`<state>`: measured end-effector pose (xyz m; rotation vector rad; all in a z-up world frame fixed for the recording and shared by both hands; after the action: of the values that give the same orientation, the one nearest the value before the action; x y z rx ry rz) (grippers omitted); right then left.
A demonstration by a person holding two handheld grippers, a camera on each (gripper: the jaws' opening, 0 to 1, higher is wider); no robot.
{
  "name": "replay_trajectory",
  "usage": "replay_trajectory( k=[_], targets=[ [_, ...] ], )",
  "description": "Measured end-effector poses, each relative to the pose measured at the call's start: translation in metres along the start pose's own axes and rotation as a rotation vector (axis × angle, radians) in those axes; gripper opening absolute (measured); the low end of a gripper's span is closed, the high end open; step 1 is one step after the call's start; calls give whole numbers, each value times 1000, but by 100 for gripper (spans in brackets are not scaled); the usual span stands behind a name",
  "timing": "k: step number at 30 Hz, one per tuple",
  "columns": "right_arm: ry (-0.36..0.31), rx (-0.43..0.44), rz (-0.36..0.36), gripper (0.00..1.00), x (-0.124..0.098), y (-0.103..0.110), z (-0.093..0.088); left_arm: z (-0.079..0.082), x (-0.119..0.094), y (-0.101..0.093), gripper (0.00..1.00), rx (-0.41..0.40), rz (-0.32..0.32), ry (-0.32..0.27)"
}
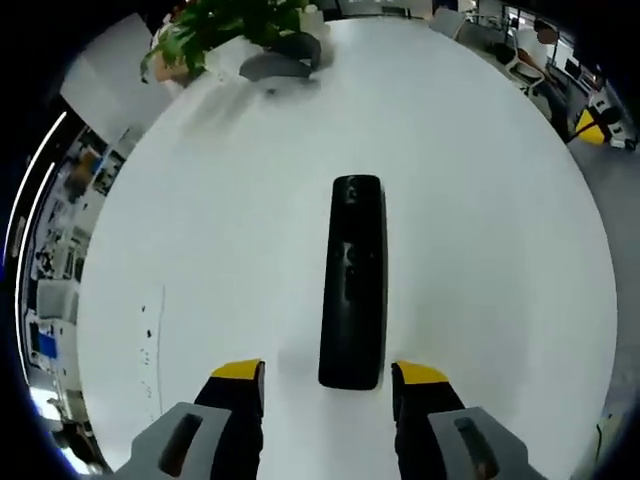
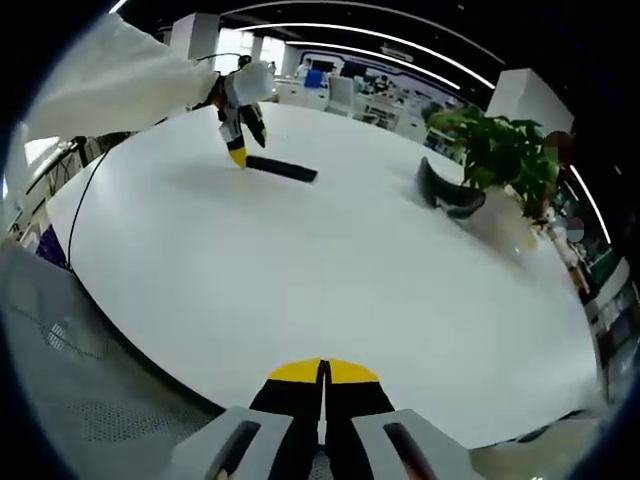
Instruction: Press the specified remote control buttons in sequence, fully releasing each button before pressing the next.
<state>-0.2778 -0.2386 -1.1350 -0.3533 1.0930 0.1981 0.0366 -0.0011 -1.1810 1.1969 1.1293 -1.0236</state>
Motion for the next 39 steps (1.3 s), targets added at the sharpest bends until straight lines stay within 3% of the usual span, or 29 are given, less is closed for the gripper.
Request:
replay_trajectory(
  k=[6,11,12,13,14,16,24,28,39],
  targets=[
    [2,2,-5,0,0,-1,-1,2,1,-1,50,38,-39,39],
    [1,3,-6,0,0,-1,-1,1,1,-7,46,7,-92,69],
    [-1,4,-7,0,0,-1,0,1,2,-9,44,-1,-113,71],
    [-2,5,-8,0,0,-1,0,0,2,-17,38,-20,-177,75],
    [-2,6,-8,0,0,-1,0,-2,2,-18,36,-62,-184,85],
    [-2,4,-8,0,0,-1,0,0,3,-14,36,-19,-154,71],
    [11,-11,-2,0,1,1,-1,2,3,-29,23,-8,-126,100],
    [1,-5,-3,0,1,0,0,0,5,-23,23,-18,-91,115],
    [-9,-7,-5,0,0,-1,1,-1,3,-39,23,-19,-106,142]
  ],
)
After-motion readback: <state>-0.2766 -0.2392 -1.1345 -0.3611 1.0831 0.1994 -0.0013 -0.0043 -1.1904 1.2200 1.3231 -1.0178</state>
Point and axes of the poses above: the point that each gripper's makers call its tool centre point, and the gripper's own axes: x roughly forward along the fingers, y roughly to its left, z roughly out of its top, the point moved 1 cm from there along -x, roughly backward along the fingers, and after that the axes turned 15 degrees about y, right-handed, at the moved point
